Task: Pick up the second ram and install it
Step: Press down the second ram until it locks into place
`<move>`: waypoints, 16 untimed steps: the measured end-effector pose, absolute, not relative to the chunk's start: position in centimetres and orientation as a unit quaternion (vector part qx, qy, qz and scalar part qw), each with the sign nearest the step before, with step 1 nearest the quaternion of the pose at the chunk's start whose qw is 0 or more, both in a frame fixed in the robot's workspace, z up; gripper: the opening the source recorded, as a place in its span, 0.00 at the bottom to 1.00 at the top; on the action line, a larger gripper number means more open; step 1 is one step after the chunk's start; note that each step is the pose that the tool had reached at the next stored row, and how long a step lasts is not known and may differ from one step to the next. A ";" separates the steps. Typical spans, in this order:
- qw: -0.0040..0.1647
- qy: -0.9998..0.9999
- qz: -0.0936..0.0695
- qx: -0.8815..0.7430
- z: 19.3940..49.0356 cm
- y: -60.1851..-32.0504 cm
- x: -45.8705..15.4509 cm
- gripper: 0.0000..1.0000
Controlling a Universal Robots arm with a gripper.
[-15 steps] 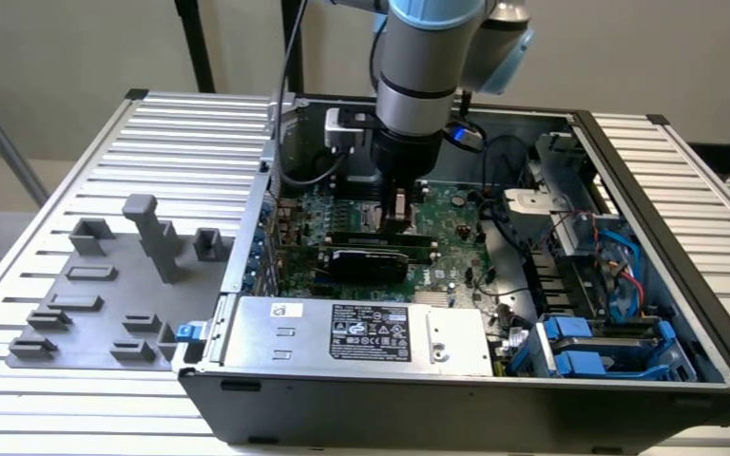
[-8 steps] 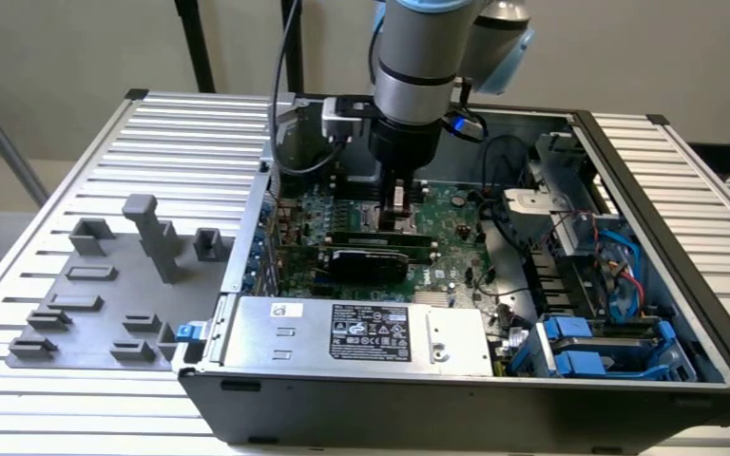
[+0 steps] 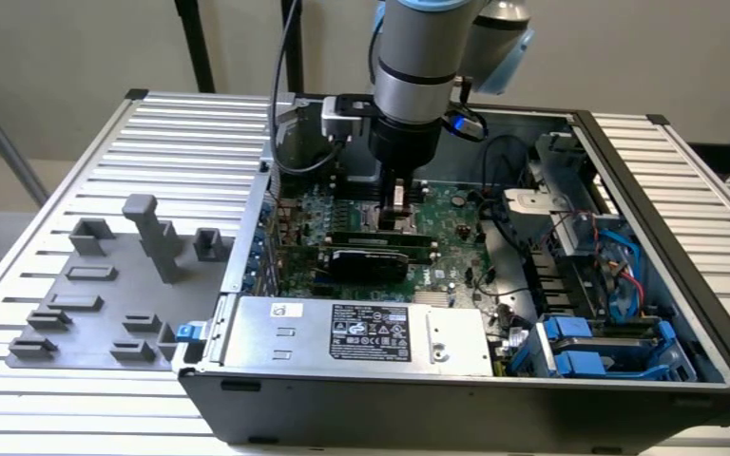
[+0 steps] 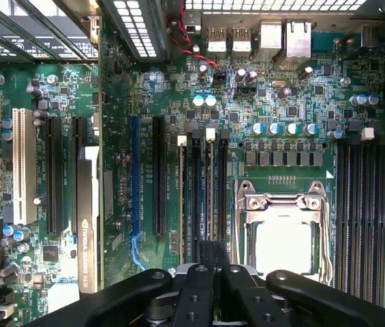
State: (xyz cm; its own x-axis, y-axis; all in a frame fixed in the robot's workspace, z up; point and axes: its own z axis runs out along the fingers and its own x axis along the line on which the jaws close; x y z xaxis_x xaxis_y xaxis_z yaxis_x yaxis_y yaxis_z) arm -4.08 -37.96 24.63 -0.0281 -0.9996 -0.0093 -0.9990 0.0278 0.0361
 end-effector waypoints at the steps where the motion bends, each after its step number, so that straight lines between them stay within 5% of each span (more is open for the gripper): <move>1: 0.009 -0.717 -0.016 0.697 24.6 -38.0 -4.1 0.11; 16: 0.009 -0.717 -0.016 0.697 23.6 -37.9 -4.1 0.11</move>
